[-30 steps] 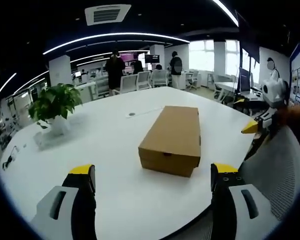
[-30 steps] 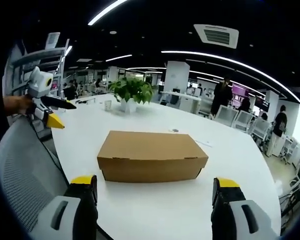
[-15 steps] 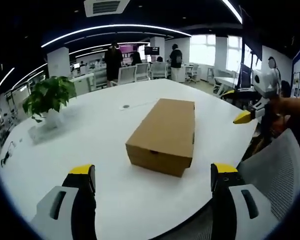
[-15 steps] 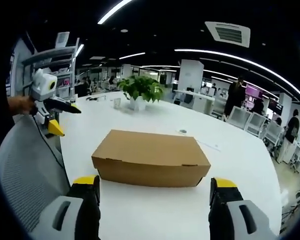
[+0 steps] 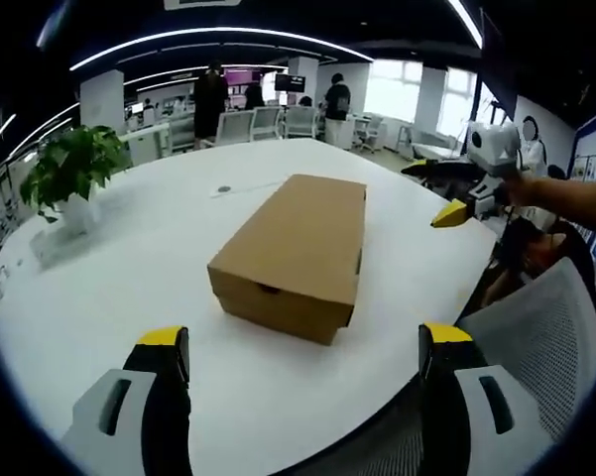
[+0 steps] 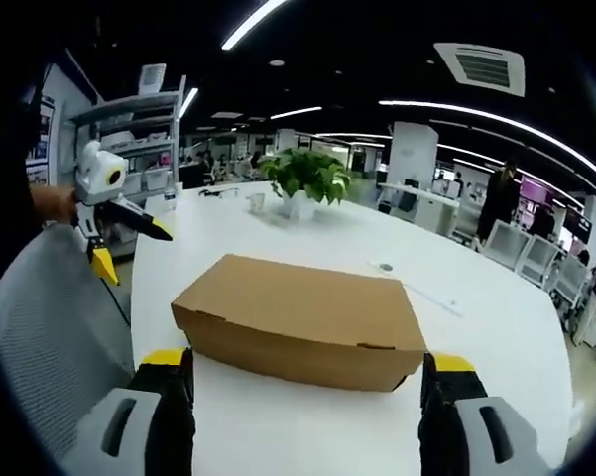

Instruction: Operate the shoe box by opening the lid, removing the specified soft item, and placing it in the target area until the item is outside and the box remains undamaged.

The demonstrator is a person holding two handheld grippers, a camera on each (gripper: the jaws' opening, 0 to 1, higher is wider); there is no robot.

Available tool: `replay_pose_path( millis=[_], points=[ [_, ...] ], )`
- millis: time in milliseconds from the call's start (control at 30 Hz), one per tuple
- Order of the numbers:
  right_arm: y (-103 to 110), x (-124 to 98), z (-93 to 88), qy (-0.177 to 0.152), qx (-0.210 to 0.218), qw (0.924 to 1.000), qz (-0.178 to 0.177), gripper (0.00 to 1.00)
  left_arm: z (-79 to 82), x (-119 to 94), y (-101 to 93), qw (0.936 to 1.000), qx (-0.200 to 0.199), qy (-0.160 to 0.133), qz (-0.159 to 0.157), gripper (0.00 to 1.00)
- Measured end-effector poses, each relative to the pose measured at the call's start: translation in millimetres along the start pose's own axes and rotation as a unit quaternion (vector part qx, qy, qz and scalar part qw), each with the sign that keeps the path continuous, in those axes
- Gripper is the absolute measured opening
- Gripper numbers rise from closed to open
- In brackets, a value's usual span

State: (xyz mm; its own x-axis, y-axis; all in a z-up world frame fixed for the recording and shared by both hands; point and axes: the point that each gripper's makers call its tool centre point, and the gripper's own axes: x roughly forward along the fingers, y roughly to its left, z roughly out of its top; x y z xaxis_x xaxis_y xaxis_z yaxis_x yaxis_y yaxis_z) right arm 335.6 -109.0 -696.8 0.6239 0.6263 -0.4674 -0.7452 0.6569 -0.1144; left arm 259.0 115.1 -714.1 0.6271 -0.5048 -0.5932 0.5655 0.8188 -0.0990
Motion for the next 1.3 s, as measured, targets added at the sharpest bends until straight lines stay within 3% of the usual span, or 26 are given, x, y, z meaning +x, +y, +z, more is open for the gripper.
replay_pose_path(
  millis=[267,500,700,867,1000,1067,1167,1300],
  points=[
    [-14,16,-7.6,0.028,-0.033,0.9988,0.025,0.91,-8.9,20,-15.4,0.9992,0.005,0.031,-0.024,0.97],
    [-28,28,-13.3,0.041,-0.050,0.9970,0.042,0.92,2.3,30,-16.8,0.9997,-0.015,0.007,-0.015,0.90],
    [-42,37,-16.7,0.045,-0.034,0.9970,0.052,0.92,9.5,38,-12.7,0.9996,-0.027,-0.001,-0.008,0.82],
    [-51,46,-19.6,0.048,-0.019,0.9970,0.059,0.91,1.4,47,-13.0,0.9991,-0.041,0.013,-0.006,0.81],
    [-57,54,-24.1,0.052,-0.007,0.9968,0.060,0.87,1.3,55,-16.1,0.9989,-0.046,0.012,-0.005,0.79],
    [-61,58,-28.0,0.061,-0.006,0.9967,0.054,0.84,5.9,60,-17.3,0.9974,-0.072,-0.004,-0.007,0.77],
    [-65,64,-29.2,0.063,-0.003,0.9967,0.050,0.76,3.1,66,-13.7,0.9981,-0.061,0.003,0.008,0.77],
    [-66,69,-30.9,0.065,0.010,0.9963,0.054,0.75,4.2,70,-13.5,0.9981,-0.061,0.002,0.011,0.75]
  ],
)
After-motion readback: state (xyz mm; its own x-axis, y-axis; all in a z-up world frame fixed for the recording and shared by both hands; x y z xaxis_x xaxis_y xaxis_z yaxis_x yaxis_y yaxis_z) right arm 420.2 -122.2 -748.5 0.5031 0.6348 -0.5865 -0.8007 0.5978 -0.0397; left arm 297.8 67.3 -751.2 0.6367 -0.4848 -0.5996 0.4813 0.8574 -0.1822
